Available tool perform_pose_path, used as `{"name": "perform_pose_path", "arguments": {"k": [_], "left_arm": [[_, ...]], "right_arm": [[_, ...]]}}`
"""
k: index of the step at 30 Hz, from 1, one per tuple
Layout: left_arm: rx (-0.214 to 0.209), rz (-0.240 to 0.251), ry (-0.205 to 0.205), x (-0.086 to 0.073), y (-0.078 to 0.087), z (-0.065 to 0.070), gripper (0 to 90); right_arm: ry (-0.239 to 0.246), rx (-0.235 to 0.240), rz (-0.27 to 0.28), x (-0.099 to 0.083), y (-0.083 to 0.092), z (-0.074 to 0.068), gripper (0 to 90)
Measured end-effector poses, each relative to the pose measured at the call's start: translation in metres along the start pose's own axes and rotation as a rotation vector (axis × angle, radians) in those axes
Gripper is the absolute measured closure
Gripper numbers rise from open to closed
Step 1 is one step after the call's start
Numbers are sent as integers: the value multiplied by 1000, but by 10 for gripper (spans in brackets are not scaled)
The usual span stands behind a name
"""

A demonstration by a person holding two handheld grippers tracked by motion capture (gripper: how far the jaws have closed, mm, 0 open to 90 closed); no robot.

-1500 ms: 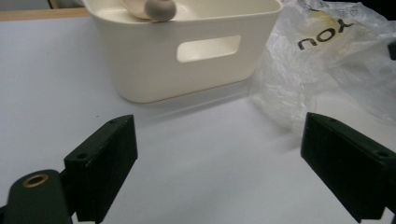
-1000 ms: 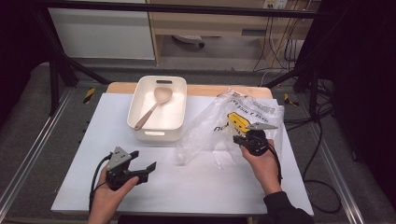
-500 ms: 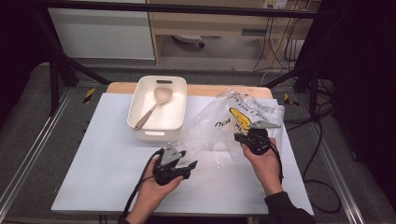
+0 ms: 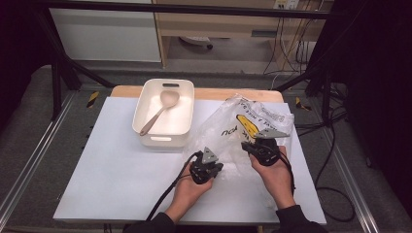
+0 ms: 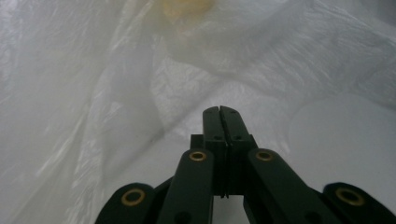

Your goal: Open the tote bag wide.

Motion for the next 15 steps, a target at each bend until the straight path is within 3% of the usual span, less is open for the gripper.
{"name": "perform_pose_path", "arguments": {"k": [5,15], "left_arm": [[28,-43,-92,-4,-10,5,898],[42,-53,-143,-3,-14,8,900]], "right_arm": [[-1,19,4,4,0,-7,900],[-37,35,64,36,5,-7,900]]}}
Point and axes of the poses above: each handheld gripper's, and its own axes: y roughly backward along the jaws, x roughly out of its top, z roughly to its right, the point moved 9 cm from there along -y, roughly forward along the jaws, and after that the axes turned 4 degrees about z, right-handed, at the moved point
